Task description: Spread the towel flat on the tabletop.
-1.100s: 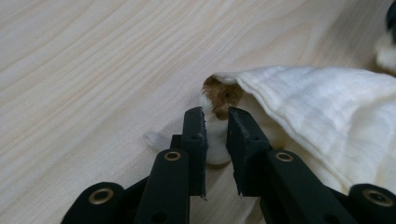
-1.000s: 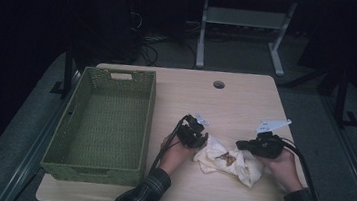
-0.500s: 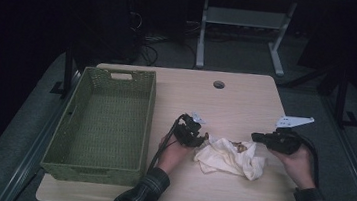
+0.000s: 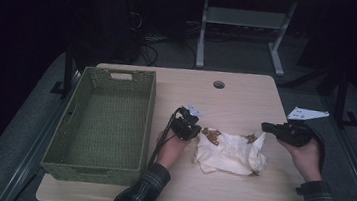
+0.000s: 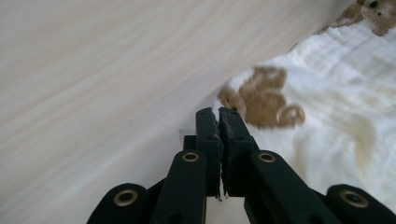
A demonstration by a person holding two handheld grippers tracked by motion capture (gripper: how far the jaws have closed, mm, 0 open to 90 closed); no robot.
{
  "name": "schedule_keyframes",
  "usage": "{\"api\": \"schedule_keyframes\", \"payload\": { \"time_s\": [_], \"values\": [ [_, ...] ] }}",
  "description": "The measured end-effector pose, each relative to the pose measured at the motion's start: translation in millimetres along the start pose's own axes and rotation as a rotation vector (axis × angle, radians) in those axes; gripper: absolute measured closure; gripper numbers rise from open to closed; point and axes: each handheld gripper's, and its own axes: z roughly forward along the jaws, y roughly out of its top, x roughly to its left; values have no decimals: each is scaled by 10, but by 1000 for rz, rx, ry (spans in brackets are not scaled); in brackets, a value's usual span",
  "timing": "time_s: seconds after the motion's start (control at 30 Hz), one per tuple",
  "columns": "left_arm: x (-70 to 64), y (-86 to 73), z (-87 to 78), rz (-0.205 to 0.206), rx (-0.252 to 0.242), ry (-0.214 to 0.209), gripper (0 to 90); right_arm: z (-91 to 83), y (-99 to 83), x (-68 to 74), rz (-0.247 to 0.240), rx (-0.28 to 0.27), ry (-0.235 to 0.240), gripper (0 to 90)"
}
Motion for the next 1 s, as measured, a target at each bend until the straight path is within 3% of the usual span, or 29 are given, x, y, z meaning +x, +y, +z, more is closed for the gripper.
{"api": "schedule_keyframes", "payload": {
  "time_s": [0.2,0.3,0.53,0.8,0.83,1.0],
  "values": [
    [147,119,-13,-14,-14,48,871,11,21,-257,23,-15,-37,882],
    [237,160,1,-43,-29,74,872,42,22,-377,35,-12,-53,882],
    [362,210,138,-82,-29,139,872,260,1,-602,63,23,-91,882],
    [425,140,408,-109,34,154,854,610,-90,-692,99,116,-105,866],
    [428,132,411,-109,36,158,831,634,-103,-701,105,124,-112,802],
    [400,115,311,-117,8,137,733,536,-115,-681,125,106,-94,719]
  ]
}}
